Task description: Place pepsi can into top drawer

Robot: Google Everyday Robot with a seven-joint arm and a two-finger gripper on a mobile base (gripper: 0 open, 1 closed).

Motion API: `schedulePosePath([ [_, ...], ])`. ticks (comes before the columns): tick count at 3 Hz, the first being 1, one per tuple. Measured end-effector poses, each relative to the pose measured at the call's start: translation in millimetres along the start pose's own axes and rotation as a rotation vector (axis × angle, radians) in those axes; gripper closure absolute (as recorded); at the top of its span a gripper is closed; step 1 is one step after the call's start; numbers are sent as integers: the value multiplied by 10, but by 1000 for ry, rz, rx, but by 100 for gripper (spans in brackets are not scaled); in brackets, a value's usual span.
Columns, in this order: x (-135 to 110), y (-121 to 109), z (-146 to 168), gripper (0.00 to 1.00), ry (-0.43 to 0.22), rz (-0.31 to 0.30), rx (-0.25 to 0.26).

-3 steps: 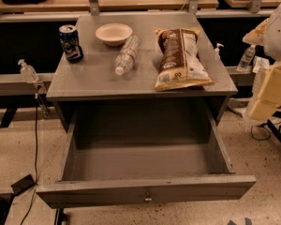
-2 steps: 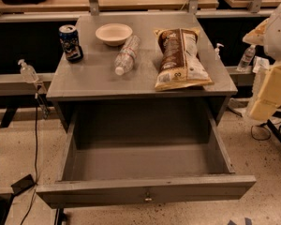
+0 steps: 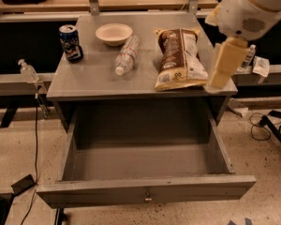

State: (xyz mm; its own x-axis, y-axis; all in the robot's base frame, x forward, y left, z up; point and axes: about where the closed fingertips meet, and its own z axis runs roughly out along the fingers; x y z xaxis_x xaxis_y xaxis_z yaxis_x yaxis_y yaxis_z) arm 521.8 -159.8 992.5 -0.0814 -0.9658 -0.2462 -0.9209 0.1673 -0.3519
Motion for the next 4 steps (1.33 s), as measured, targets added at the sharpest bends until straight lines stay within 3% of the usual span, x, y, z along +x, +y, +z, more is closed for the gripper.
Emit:
schedulePosePath([
  [1,-560,-647,343,0,-88,-69,43],
  [2,-1395,-1138,681,0,-265,-139,54],
  [3,-2307,-1462,1036,0,-524,-87,-16],
  [4,-2771,-1609,1191,0,-660,-18,-55],
])
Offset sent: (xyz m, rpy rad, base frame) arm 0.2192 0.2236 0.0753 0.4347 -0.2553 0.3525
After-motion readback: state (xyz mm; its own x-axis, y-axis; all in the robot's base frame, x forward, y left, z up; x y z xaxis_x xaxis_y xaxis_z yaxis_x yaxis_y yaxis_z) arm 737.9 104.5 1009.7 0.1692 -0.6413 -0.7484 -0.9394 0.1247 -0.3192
